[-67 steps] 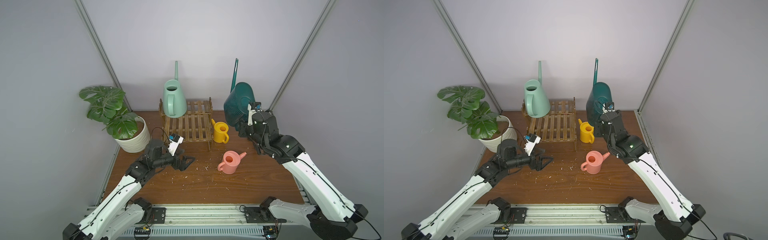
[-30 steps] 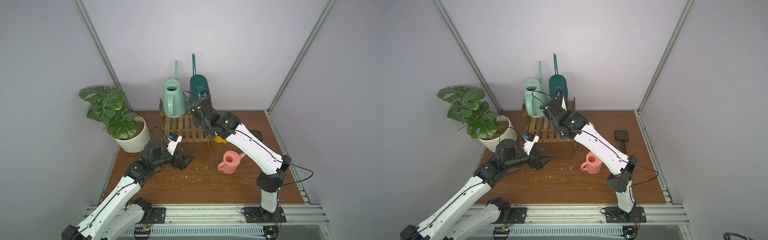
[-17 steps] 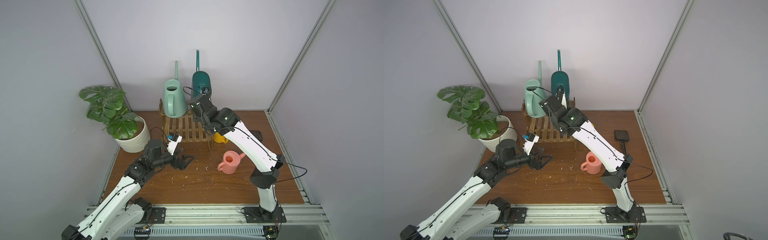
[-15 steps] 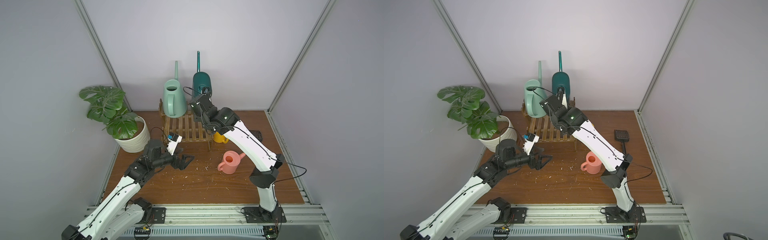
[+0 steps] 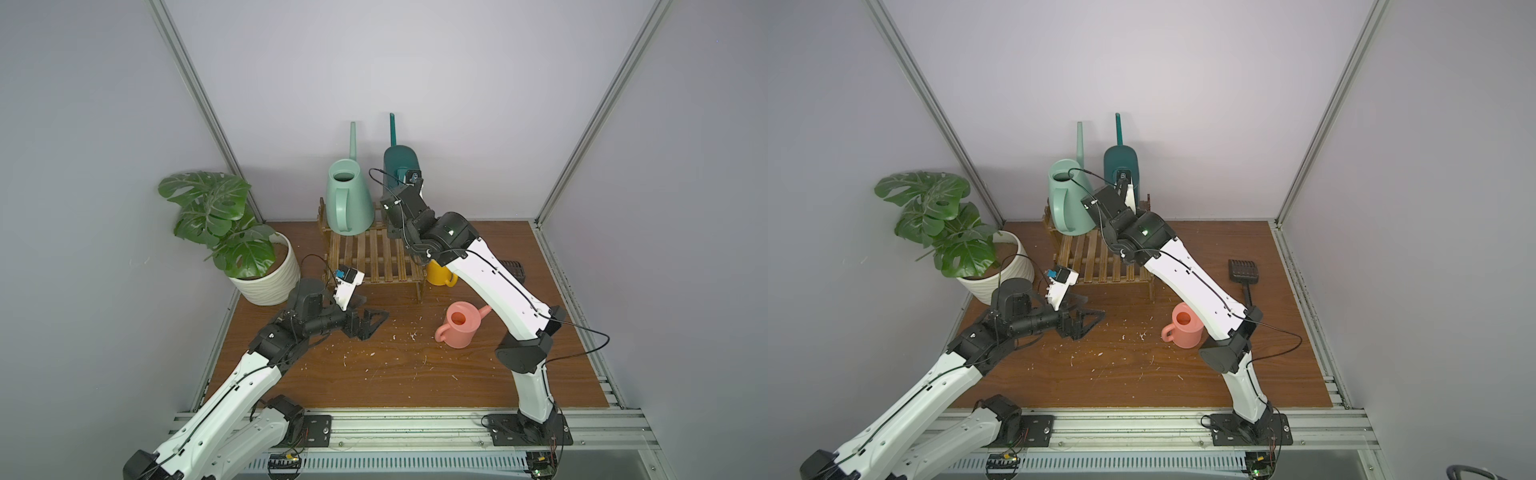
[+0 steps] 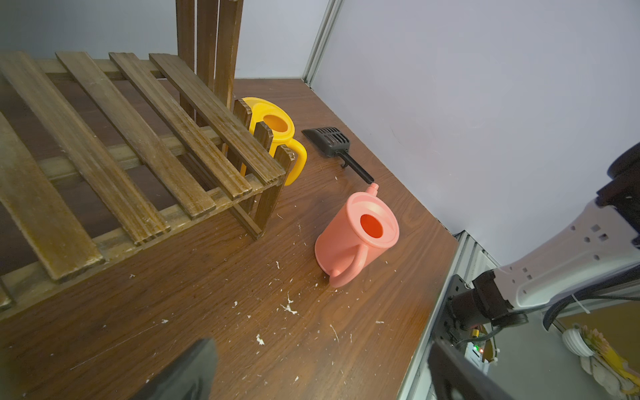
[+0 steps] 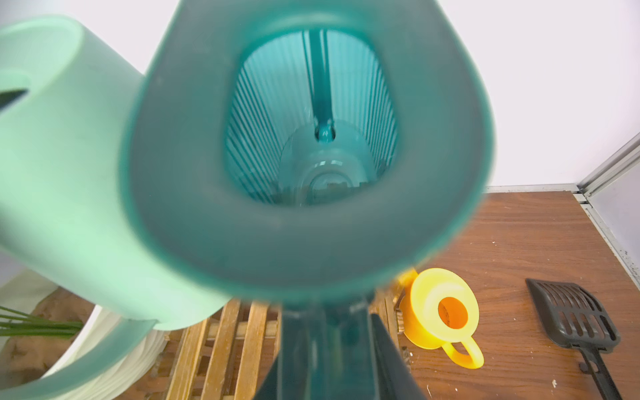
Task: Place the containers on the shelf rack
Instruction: 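Place the container on the shelf.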
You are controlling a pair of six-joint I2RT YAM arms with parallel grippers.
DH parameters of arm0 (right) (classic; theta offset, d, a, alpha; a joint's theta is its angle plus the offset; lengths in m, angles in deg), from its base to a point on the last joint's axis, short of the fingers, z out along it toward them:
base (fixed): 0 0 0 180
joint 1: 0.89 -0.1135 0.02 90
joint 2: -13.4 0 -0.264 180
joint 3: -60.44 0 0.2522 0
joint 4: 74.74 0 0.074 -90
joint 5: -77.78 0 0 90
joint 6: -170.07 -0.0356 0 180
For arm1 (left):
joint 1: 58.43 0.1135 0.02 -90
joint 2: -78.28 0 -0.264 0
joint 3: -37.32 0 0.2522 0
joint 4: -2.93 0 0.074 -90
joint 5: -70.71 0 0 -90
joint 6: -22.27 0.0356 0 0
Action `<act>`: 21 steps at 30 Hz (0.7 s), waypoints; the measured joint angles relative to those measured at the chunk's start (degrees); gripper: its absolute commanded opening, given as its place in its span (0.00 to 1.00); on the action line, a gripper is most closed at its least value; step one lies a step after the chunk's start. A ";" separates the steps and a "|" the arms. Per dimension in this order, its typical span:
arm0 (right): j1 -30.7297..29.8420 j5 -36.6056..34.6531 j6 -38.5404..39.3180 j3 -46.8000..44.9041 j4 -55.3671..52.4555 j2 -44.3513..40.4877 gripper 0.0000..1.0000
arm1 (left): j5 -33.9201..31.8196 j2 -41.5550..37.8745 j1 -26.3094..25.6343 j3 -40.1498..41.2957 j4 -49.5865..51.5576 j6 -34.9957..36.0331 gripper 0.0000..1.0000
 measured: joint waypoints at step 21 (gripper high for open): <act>0.55 2.75 0.28 4.68 0.81 2.99 0.44 | 0.00 0.00 0.00 0.00 0.00 0.02 0.98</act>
